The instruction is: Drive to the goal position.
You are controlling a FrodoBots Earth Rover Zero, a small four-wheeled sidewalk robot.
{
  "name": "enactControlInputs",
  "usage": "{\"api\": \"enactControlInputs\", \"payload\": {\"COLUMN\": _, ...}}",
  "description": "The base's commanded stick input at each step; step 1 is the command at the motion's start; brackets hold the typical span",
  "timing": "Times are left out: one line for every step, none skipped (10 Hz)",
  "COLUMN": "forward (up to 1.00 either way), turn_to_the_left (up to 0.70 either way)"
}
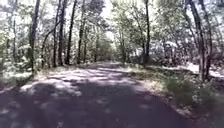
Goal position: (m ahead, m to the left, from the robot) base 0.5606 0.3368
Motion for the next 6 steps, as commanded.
{"api": "enactControlInputs", "payload": {"forward": 0.45, "turn_to_the_left": 0.00}}
{"api": "enactControlInputs", "payload": {"forward": 0.45, "turn_to_the_left": 0.00}}
{"api": "enactControlInputs", "payload": {"forward": 0.45, "turn_to_the_left": 0.00}}
{"api": "enactControlInputs", "payload": {"forward": 0.45, "turn_to_the_left": 0.00}}
{"api": "enactControlInputs", "payload": {"forward": 0.45, "turn_to_the_left": 0.00}}
{"api": "enactControlInputs", "payload": {"forward": 0.45, "turn_to_the_left": 0.00}}
